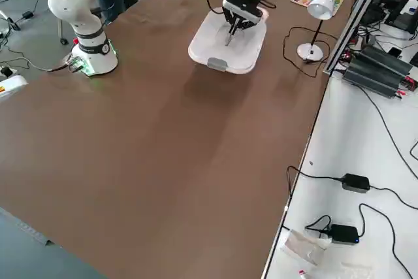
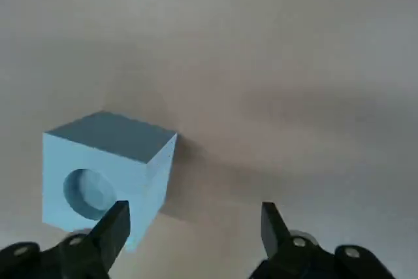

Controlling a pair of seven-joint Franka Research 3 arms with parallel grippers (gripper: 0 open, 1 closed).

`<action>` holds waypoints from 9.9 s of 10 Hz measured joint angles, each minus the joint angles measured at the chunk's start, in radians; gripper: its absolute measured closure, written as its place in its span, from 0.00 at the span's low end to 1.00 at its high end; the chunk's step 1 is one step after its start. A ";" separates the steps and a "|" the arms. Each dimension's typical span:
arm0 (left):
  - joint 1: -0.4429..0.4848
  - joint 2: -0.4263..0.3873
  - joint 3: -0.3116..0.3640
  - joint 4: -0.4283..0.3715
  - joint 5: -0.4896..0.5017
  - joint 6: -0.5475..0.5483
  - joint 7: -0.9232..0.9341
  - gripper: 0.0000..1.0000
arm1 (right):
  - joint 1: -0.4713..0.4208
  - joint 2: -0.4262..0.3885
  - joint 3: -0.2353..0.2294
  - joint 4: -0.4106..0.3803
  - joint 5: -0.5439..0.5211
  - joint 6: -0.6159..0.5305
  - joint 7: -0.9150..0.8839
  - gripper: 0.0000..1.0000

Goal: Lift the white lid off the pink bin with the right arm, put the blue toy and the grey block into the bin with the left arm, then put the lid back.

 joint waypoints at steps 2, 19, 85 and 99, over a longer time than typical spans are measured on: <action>0.031 -0.003 0.000 -0.082 0.000 0.064 0.071 0.17 | 0.000 0.000 0.000 0.000 0.000 0.000 0.000 0.93; 0.156 -0.061 -0.023 0.065 -0.022 -0.113 0.174 0.75 | 0.000 0.000 0.000 0.000 0.000 0.000 0.000 0.93; -0.116 -0.015 0.288 0.958 -0.150 -0.812 0.454 0.00 | 0.462 0.228 0.023 0.008 0.168 0.337 0.626 0.93; -0.118 -0.015 0.288 0.958 -0.150 -0.812 0.451 0.00 | 0.470 0.230 0.025 0.011 0.163 0.339 0.561 0.50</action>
